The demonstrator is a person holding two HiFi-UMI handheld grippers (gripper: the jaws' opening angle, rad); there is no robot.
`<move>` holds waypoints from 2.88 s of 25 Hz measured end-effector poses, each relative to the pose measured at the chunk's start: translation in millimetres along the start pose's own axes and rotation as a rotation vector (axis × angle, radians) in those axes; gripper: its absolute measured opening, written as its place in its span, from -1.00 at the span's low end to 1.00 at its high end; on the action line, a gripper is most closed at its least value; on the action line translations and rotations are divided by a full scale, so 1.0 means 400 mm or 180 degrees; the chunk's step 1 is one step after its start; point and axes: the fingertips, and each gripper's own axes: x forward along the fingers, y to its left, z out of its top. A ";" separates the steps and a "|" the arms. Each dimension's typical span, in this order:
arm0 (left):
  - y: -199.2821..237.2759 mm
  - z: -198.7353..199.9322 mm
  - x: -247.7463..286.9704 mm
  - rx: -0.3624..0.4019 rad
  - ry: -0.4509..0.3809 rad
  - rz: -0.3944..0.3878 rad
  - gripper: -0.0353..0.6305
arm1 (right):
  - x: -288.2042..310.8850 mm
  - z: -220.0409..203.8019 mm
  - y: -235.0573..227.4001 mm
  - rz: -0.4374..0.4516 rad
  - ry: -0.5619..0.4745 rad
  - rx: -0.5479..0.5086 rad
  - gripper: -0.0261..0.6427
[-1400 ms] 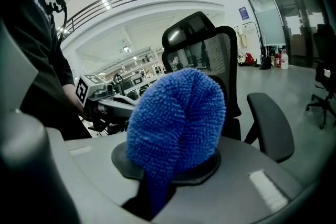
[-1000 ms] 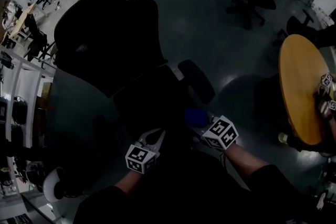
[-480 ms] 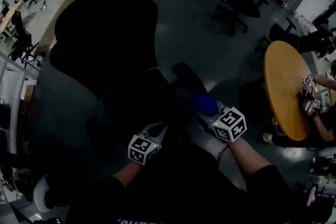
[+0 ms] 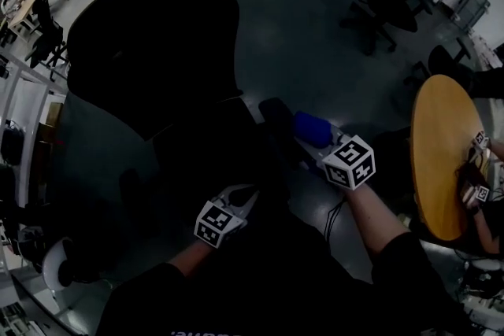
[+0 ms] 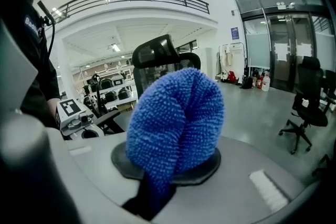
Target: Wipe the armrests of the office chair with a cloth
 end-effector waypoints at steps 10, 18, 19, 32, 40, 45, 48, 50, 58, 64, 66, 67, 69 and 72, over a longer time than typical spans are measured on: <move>-0.004 -0.011 0.217 -0.0193 0.0243 0.0359 -0.84 | 0.117 -0.025 -0.271 0.0501 0.0009 0.0019 -0.67; -0.036 -0.036 0.315 -0.0365 0.0325 0.0284 -0.84 | 0.273 -0.003 -0.351 0.0818 0.0148 -0.0083 -0.67; -0.035 -0.039 0.320 -0.0383 0.0329 0.0294 -0.84 | 0.292 0.000 -0.350 0.0860 0.0160 -0.0087 -0.68; -0.017 -0.048 0.353 -0.0563 0.0326 0.0376 -0.85 | 0.433 -0.090 -0.286 0.1174 0.0610 -0.0195 -0.67; 0.009 -0.062 0.361 -0.0568 0.0352 0.0423 -0.84 | 0.412 -0.121 -0.272 0.1159 0.0573 -0.0149 -0.67; 0.004 -0.068 0.350 -0.0517 0.0377 0.0359 -0.84 | 0.375 -0.144 -0.249 0.1106 0.0577 -0.0094 -0.67; 0.001 -0.069 0.349 -0.0503 0.0379 0.0325 -0.84 | 0.346 -0.163 -0.241 0.1062 0.0583 -0.0054 -0.67; -0.001 -0.071 0.348 -0.0489 0.0380 0.0300 -0.84 | 0.329 -0.174 -0.236 0.1026 0.0581 -0.0023 -0.67; 0.002 -0.073 0.340 -0.0466 0.0349 0.0183 -0.84 | 0.265 -0.217 -0.197 0.0901 0.0592 0.0127 -0.67; 0.004 -0.075 0.331 -0.0417 0.0383 0.0081 -0.84 | 0.215 -0.251 -0.157 0.0830 0.0602 0.0231 -0.67; 0.005 -0.077 0.326 -0.0415 0.0399 0.0053 -0.84 | 0.198 -0.265 -0.140 0.0808 0.0600 0.0263 -0.67; 0.005 -0.077 0.326 -0.0406 0.0411 0.0039 -0.84 | 0.189 -0.271 -0.134 0.0794 0.0594 0.0283 -0.67; 0.004 -0.076 0.329 -0.0376 0.0445 0.0003 -0.84 | 0.167 -0.283 -0.125 0.0762 0.0580 0.0344 -0.67; -0.001 -0.076 0.335 -0.0343 0.0480 -0.0061 -0.84 | 0.133 -0.306 -0.110 0.0718 0.0568 0.0470 -0.67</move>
